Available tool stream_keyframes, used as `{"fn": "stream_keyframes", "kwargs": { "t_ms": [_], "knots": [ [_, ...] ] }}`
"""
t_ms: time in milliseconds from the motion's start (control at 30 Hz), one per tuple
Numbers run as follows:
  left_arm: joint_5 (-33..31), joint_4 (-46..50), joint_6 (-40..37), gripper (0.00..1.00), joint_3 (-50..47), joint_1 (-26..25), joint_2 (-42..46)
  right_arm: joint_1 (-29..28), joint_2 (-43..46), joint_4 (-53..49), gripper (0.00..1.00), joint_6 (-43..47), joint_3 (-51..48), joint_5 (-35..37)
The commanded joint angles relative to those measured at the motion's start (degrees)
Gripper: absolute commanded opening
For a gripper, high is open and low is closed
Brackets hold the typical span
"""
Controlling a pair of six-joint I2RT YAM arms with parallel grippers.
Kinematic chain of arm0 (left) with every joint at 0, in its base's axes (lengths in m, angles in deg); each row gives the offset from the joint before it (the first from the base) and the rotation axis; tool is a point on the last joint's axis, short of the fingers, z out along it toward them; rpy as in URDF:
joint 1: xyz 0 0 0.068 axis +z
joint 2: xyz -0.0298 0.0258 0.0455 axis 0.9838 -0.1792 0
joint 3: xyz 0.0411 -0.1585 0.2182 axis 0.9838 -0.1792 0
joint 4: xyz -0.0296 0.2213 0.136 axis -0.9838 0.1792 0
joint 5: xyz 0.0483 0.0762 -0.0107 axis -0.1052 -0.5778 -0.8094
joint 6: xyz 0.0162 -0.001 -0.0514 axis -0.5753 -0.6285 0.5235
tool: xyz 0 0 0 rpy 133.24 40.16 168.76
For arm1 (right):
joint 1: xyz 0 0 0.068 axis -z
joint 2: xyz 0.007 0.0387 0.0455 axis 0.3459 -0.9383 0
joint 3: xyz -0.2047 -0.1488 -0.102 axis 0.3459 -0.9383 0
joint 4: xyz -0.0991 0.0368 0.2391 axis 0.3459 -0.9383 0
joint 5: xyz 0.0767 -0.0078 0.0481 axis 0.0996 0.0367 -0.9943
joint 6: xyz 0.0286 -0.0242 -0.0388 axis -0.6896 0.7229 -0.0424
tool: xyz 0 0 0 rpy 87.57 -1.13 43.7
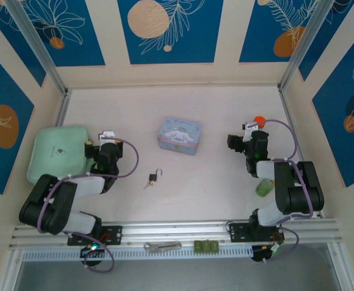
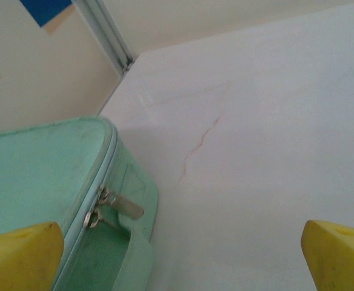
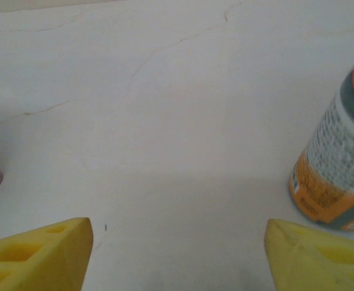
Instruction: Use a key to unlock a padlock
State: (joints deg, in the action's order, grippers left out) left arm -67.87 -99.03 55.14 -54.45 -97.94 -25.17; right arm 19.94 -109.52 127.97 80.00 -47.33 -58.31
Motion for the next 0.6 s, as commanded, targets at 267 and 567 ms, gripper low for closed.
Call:
{"fn": "stream_keyframes", "kwargs": {
  "t_ms": [267,567],
  "knots": [
    [15.9,-22.2,-5.8,0.99,-4.3,3.8,-6.9,0.1,-0.4,6.7,0.99,-0.2,-0.7,-2.5],
    [30.5,-4.2,0.1,1.0,3.7,11.3,-6.4,-0.1,-0.4,6.9,0.99,-0.2,-0.8,-2.3]
  ]
}}
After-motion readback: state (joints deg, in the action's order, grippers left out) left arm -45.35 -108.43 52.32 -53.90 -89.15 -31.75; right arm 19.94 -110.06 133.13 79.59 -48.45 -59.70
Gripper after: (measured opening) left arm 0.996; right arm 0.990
